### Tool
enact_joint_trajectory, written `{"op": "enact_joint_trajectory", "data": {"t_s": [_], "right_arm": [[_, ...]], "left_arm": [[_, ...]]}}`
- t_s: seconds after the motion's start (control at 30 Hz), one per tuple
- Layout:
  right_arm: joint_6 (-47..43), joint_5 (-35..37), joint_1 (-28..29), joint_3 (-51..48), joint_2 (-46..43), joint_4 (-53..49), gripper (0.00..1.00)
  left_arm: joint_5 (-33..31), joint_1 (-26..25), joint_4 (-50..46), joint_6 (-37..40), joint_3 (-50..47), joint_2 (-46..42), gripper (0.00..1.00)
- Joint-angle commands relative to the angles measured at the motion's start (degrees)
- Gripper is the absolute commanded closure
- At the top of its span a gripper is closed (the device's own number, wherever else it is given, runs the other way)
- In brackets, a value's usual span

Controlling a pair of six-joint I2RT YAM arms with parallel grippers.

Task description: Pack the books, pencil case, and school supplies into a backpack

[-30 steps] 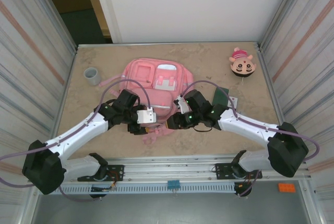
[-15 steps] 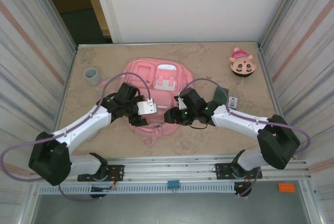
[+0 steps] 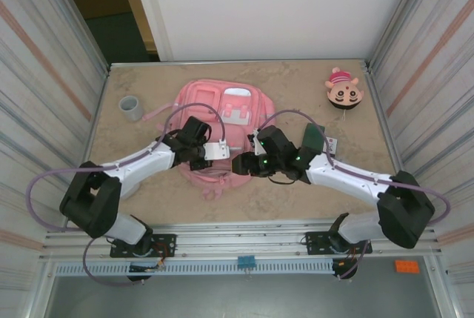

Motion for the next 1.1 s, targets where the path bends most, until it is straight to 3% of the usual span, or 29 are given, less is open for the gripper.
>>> {"op": "enact_joint_trajectory", "data": {"t_s": [0.0, 0.17, 0.27, 0.43, 0.77, 0.87, 0.97, 1.03, 1.07], "right_arm": [[-1.41, 3.13, -0.21, -1.87, -6.17, 2.92, 0.45], [3.26, 5.66, -3.73, -4.58, -12.42, 3.62, 0.36], [10.15, 2.93, -6.41, -9.85, -15.89, 12.34, 0.22], [14.47, 5.52, -6.30, -9.50, -17.65, 10.87, 0.00], [17.25, 0.11, -6.66, -5.04, -8.14, 17.90, 0.02], [18.41, -1.04, -6.73, -4.48, -6.26, 20.69, 0.07], [19.03, -0.59, -7.28, -4.57, -5.68, 23.03, 0.42], [18.96, -0.81, -7.59, -4.83, -5.65, 25.45, 0.58], [18.65, -1.28, -7.69, -4.80, -5.67, 26.67, 0.65]], "left_arm": [[-2.60, 0.07, 6.24, -6.83, 1.24, -8.21, 1.00], [5.01, 1.81, 2.90, -17.47, 6.59, -15.17, 1.00], [7.90, 2.29, 3.02, -21.04, 7.55, -16.53, 1.00], [11.83, 2.32, 5.02, -26.52, 7.48, -17.50, 1.00], [15.84, 2.27, 6.84, -30.80, 6.52, -17.77, 1.00], [16.81, 2.30, 7.64, -31.52, 5.85, -18.07, 1.00], [17.95, 2.19, 7.21, -31.46, 5.42, -17.73, 1.00], [17.87, 2.18, 6.82, -31.57, 5.11, -17.48, 1.00], [17.91, 2.15, 6.44, -31.63, 4.92, -17.48, 0.93]]}}
